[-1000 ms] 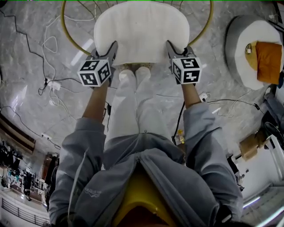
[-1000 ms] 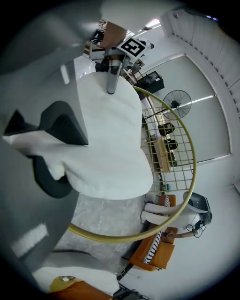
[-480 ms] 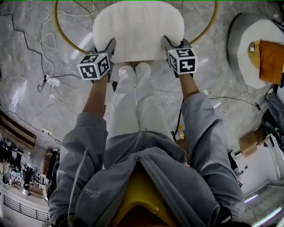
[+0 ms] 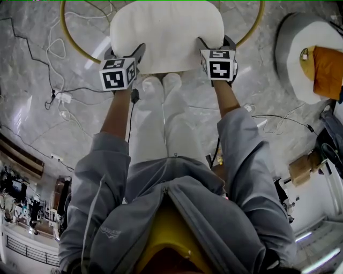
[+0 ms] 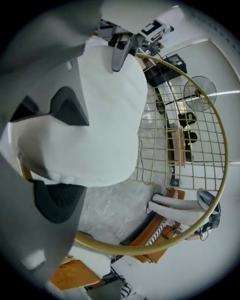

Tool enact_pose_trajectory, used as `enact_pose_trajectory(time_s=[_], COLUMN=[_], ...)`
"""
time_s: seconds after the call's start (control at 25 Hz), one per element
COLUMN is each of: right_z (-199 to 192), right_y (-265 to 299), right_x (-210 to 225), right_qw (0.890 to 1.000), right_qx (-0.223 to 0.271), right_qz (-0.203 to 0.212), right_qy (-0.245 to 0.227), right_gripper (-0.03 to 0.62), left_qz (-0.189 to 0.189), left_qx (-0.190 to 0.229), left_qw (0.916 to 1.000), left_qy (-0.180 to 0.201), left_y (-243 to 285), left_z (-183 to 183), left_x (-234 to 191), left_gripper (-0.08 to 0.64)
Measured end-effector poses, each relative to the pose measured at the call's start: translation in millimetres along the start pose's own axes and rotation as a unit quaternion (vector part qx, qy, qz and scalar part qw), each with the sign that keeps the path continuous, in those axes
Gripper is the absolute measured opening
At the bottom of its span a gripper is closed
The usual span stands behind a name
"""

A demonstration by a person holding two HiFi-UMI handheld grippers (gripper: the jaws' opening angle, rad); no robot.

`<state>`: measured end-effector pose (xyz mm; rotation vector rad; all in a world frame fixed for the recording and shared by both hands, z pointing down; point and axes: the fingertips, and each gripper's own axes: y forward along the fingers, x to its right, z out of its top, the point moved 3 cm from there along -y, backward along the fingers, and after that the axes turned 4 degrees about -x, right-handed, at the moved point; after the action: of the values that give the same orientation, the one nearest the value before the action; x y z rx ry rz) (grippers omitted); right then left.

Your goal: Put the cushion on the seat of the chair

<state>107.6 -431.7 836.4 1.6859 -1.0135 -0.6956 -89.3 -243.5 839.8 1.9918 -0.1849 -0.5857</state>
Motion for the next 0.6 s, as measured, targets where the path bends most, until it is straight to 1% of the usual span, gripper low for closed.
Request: enact_pose_trajectory(time_s=[0.04,0.08,0.16,0.2,0.28,0.4,0.44,0.48,0.52,0.56,0.6], right_z=[0,0,3,5,8,10,10,11,11,11,11], right_y=[0,-3,-12,-18,-30,-44,-49,-54,-59,-64,-70], right_x=[3,6,13,16,17,13,11,7,2,-3,-10], right_qw=[1.0,1.0,0.998,0.996,0.994,0.993,0.993,0.994,0.994,0.995,0.995], right_qx=[-0.003,0.001,0.021,0.032,0.051,0.065,0.068,0.071,0.073,0.075,0.078], right_qz=[-0.015,-0.029,-0.062,-0.075,-0.088,-0.089,-0.087,-0.082,-0.074,-0.066,-0.057], right_qy=[0.004,0.01,0.017,0.02,0.03,0.033,0.031,0.029,0.028,0.028,0.027], right_gripper=[0.379,0.429,0.446,0.451,0.45,0.447,0.44,0.415,0.372,0.306,0.246], left_qz=[0.012,0.029,0.064,0.076,0.091,0.103,0.102,0.098,0.092,0.085,0.079], left_qx=[0.004,0.01,0.029,0.038,0.057,0.078,0.083,0.088,0.092,0.097,0.101], left_qw=[0.9999,0.9995,0.9975,0.9963,0.9941,0.9914,0.9911,0.991,0.9912,0.9913,0.9914], left_qy=[-0.002,-0.004,-0.009,-0.013,-0.018,-0.019,-0.02,-0.022,-0.024,-0.026,-0.026], left_y=[-2,-6,-16,-22,-36,-56,-62,-67,-73,-80,-87], left_z=[2,3,6,7,7,9,9,10,10,9,9], left_x=[-2,-4,-12,-16,-22,-24,-22,-19,-15,-11,-7], left_gripper=[0.368,0.4,0.473,0.486,0.488,0.488,0.486,0.482,0.467,0.411,0.333])
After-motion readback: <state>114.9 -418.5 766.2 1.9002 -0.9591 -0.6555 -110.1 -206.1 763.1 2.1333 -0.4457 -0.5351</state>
